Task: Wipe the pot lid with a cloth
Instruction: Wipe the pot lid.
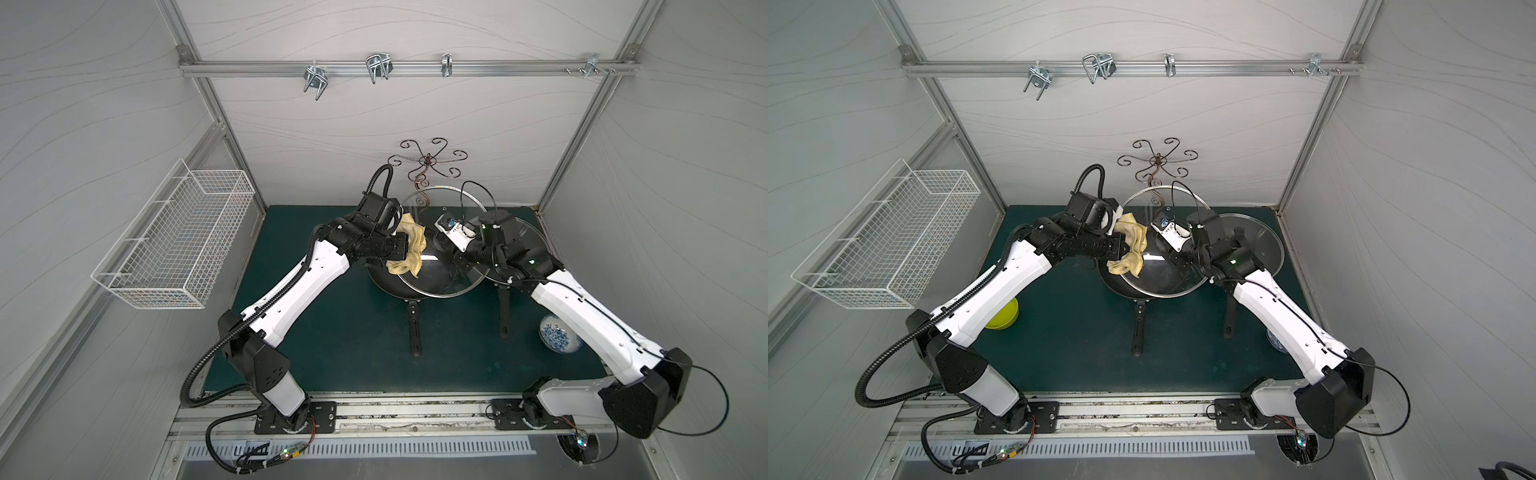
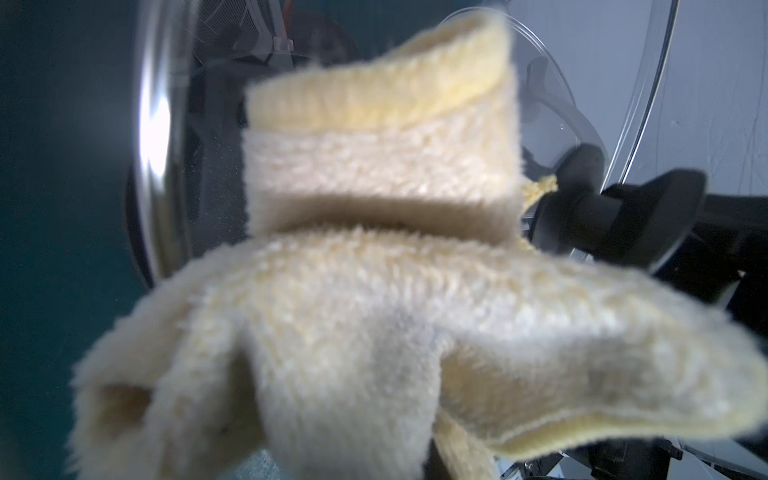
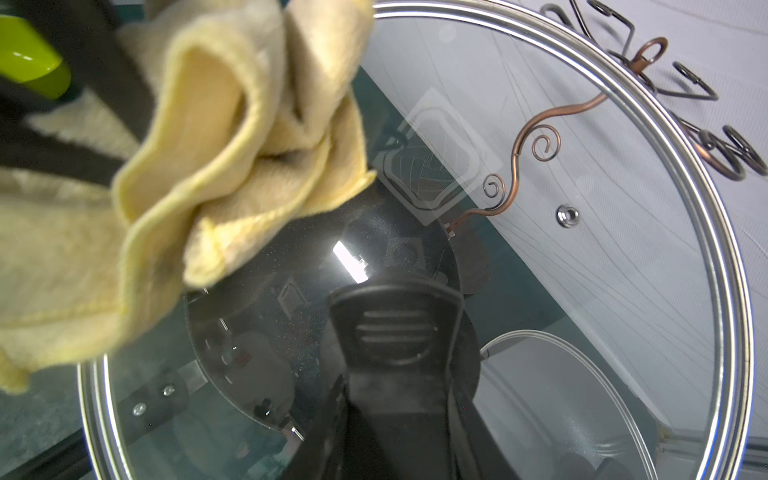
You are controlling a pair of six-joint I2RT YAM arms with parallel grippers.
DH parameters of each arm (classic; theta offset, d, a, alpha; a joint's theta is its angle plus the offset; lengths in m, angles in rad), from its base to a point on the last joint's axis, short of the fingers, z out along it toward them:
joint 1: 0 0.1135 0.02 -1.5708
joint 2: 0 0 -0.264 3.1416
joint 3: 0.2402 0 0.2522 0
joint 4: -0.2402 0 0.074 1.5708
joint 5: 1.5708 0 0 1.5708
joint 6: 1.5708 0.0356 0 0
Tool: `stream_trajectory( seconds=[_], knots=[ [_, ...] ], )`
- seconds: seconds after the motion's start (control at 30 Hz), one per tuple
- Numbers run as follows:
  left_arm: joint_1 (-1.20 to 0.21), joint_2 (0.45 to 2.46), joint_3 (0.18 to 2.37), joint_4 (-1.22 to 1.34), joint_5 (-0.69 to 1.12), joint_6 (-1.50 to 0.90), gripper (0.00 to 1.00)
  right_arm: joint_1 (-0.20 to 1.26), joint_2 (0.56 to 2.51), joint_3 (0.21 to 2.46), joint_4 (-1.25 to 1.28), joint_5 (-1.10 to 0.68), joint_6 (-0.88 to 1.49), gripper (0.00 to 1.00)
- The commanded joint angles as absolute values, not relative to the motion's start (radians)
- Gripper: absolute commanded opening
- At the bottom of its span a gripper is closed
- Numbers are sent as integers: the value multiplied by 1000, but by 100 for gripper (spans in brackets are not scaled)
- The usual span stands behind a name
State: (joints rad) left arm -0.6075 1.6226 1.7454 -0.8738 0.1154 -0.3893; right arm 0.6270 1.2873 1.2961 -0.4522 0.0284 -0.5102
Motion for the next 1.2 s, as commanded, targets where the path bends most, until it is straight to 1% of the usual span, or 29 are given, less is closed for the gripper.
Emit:
stream_trajectory(
  seconds=[0.0, 0.13, 0.2, 0.53, 0.6, 0.7, 0.8, 0.9, 1.0, 1.17],
  knots=[
    [-576, 1627, 1797, -859, 75, -357, 0, 675, 1177, 1338, -304, -63, -638, 0],
    [-569, 1660, 1838, -883, 81, -309, 0, 736, 1166, 1329, -328, -25, -729, 0],
    [-568, 1681, 1895, -894, 84, -297, 0, 765, 1164, 1325, -332, -14, -757, 0],
    [-573, 1804, 2078, -977, 184, -199, 0, 904, 1212, 1339, -377, 8, -894, 0],
    [-587, 1824, 2101, -1006, 212, -172, 0, 911, 1221, 1341, -372, 2, -903, 0],
    [-633, 1836, 2095, -1017, 201, -141, 0, 914, 1235, 1352, -365, 0, -907, 0],
    [-679, 1846, 2083, -1015, 199, -147, 0, 914, 1241, 1359, -363, 2, -895, 0],
    [-696, 1855, 2074, -999, 198, -182, 0, 914, 1242, 1358, -362, 17, -886, 0],
    [-694, 1847, 2072, -981, 165, -194, 0, 912, 1235, 1357, -370, 33, -878, 0],
    [-688, 1783, 2020, -900, -8, -178, 0, 882, 1217, 1349, -392, 28, -828, 0]
  ],
)
